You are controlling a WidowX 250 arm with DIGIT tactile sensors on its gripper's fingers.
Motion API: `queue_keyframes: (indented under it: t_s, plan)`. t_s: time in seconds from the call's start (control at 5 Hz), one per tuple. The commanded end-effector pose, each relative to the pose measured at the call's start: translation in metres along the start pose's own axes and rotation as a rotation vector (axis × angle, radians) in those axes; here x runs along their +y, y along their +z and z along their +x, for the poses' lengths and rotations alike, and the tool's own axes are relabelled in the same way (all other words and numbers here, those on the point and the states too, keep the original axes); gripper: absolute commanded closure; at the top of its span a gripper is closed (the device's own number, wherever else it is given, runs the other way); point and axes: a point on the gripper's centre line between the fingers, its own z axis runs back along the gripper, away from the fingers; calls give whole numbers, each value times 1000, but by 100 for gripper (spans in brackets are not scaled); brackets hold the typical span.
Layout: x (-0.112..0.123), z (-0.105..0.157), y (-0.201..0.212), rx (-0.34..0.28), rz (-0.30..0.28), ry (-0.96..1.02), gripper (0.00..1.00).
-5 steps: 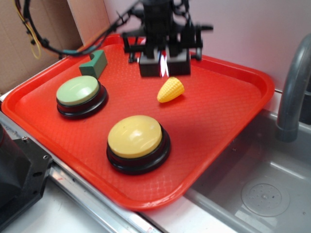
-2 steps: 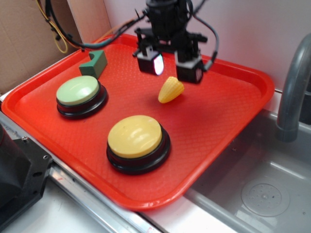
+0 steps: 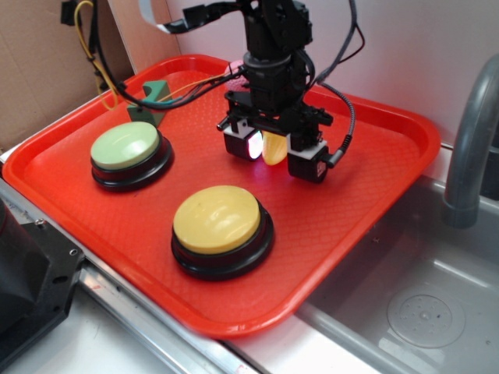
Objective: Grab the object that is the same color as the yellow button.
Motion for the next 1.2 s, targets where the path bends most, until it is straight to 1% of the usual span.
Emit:
queue_keyframes:
  t_s: [0.0,0.2,0.4,0.6,0.8,1.0]
  plan:
    - [1,13,25,-70,17,46,100]
    - [4,8,75,-146,1,130,100]
    - [1,2,124,-208,-23,156,100]
    - [-6,19,120,-201,-35,41,0]
    - [-4,38,93,-185,50,246,0]
    - [-1,39,72,-124,127,489,0]
